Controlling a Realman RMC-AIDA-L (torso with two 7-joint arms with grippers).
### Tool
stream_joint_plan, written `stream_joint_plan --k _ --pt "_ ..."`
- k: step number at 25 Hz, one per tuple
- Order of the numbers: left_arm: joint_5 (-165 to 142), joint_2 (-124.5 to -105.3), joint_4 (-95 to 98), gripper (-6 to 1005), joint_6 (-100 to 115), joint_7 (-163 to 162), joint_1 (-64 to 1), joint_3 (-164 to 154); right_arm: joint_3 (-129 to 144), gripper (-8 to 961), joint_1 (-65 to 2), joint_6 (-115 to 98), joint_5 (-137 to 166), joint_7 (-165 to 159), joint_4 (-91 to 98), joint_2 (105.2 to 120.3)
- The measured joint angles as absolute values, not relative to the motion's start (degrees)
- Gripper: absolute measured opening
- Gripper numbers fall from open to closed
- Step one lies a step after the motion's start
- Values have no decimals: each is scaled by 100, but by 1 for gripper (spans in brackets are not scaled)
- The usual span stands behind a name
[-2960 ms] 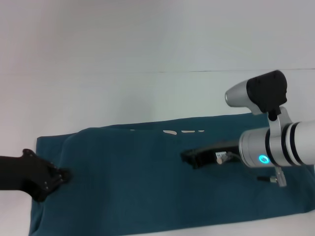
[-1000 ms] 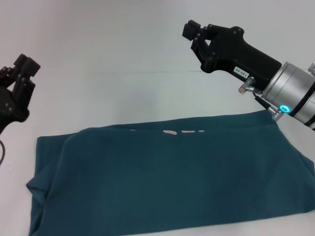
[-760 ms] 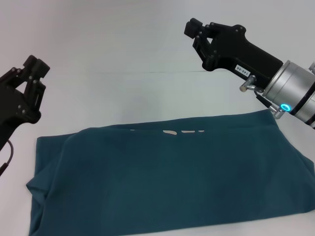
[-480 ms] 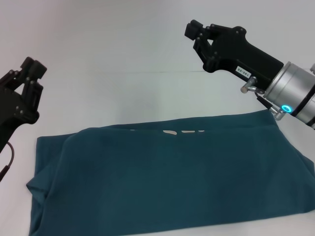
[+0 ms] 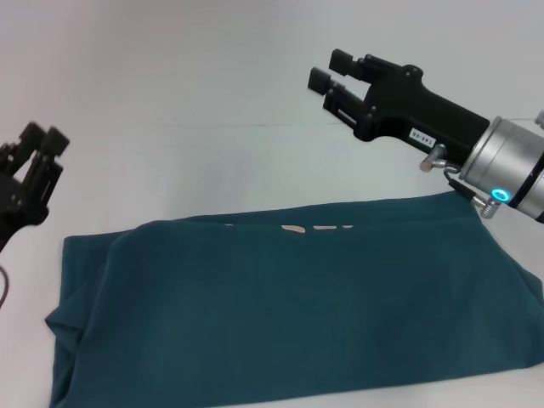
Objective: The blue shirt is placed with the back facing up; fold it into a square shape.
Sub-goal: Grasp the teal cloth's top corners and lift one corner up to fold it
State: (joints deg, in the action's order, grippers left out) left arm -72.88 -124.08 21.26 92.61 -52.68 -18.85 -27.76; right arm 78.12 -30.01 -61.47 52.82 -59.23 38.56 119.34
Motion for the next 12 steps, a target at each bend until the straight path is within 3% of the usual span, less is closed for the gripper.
stream_joint_plan --k 2,5,7,10,12 --pt "-7576 -12396 2487 234 9049 -5640 -1765 -2790 7729 177 -3106 -6121 5737 -6254 3865 11858" --pt "-8409 -12384 3440 353 8695 -6676 -1549 -2790 7690 312 -3398 -6066 6775 -7162 3871 11678" --pt "-9080 -12390 4168 369 8557 -7394 -1395 -2784 7676 402 -3596 -6083 7469 -7827 3872 11576" --pt "-10114 -12396 5190 392 8558 -8402 -1223 -2762 7626 605 -3699 -6124 8027 -8261 3892 11583" --pt "-10746 -12402 5774 407 8671 -8923 -1156 -2754 7580 560 -3652 -6114 8112 -8233 3949 11663"
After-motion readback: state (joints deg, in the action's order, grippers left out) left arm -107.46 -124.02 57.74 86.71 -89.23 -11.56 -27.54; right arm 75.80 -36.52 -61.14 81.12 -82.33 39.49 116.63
